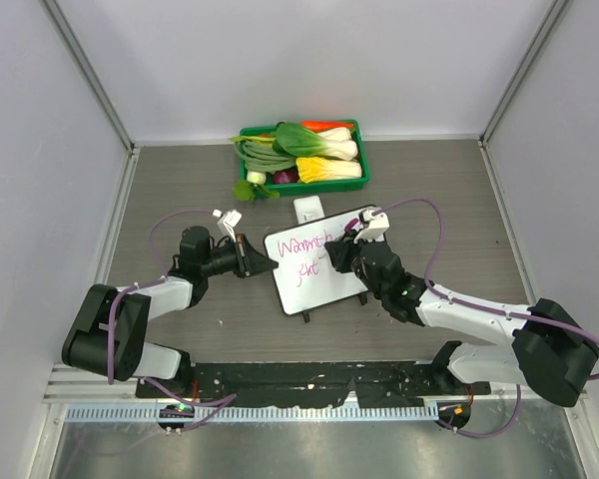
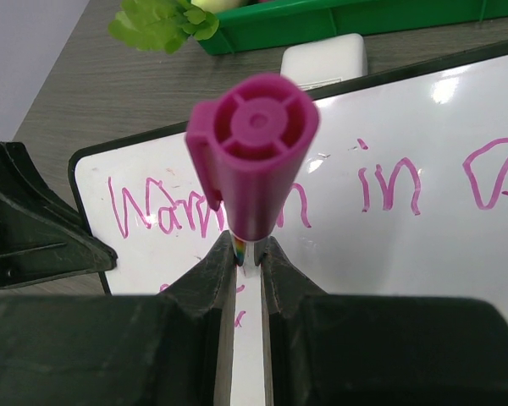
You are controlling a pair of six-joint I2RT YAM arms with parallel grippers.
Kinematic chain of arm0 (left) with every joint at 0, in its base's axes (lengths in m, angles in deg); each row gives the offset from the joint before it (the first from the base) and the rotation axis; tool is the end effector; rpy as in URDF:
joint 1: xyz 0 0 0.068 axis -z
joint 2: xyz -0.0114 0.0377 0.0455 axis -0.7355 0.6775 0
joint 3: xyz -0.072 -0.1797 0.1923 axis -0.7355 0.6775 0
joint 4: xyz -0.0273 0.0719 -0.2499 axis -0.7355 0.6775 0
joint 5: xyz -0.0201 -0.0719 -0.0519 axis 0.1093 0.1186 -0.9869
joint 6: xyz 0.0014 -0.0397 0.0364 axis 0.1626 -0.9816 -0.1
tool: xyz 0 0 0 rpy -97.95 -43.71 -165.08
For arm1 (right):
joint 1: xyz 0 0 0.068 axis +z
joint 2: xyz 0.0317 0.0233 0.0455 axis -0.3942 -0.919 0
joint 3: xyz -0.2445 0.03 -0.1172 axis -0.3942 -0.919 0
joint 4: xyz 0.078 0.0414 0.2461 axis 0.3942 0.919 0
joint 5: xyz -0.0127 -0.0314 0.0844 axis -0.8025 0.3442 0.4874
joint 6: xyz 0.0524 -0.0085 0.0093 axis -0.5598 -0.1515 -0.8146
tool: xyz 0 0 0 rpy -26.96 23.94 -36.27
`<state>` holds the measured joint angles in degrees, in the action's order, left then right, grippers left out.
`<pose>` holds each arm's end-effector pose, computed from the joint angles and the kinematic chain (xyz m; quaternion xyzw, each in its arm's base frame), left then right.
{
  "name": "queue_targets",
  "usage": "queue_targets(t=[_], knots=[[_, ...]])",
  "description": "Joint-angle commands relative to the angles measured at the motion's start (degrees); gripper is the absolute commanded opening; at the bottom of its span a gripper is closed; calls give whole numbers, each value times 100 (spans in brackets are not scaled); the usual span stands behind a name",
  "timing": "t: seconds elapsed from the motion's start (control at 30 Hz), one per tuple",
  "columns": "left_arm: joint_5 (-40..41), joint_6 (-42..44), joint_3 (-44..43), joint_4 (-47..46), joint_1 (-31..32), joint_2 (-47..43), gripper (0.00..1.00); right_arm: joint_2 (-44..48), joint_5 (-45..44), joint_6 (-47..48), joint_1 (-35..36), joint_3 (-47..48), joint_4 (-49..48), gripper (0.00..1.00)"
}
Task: Write a sentence on the whiteboard
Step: Write on the whiteboard at the whiteboard stand.
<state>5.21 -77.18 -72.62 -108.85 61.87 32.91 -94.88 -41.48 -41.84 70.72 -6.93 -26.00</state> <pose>0.2354 -0.0876 0.1659 0.0572 0.7916 -0.5218 0.3128 0.1825 0.1809 0.2269 -0.0188 0.7879 0.2611 0.5574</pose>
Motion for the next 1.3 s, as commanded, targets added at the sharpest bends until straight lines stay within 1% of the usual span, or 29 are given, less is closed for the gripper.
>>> queue_targets(t=[0.0, 0.9, 1.27], knots=[[570, 464, 33, 207, -28, 67, 0, -20, -45, -56, -13, -171, -134, 1], [570, 464, 24, 216, -28, 85, 0, 297, 202, -100, -5, -611, 279, 1], [579, 464, 41, 207, -11, 67, 0, 578, -80, 120, -13, -330, 393, 1]])
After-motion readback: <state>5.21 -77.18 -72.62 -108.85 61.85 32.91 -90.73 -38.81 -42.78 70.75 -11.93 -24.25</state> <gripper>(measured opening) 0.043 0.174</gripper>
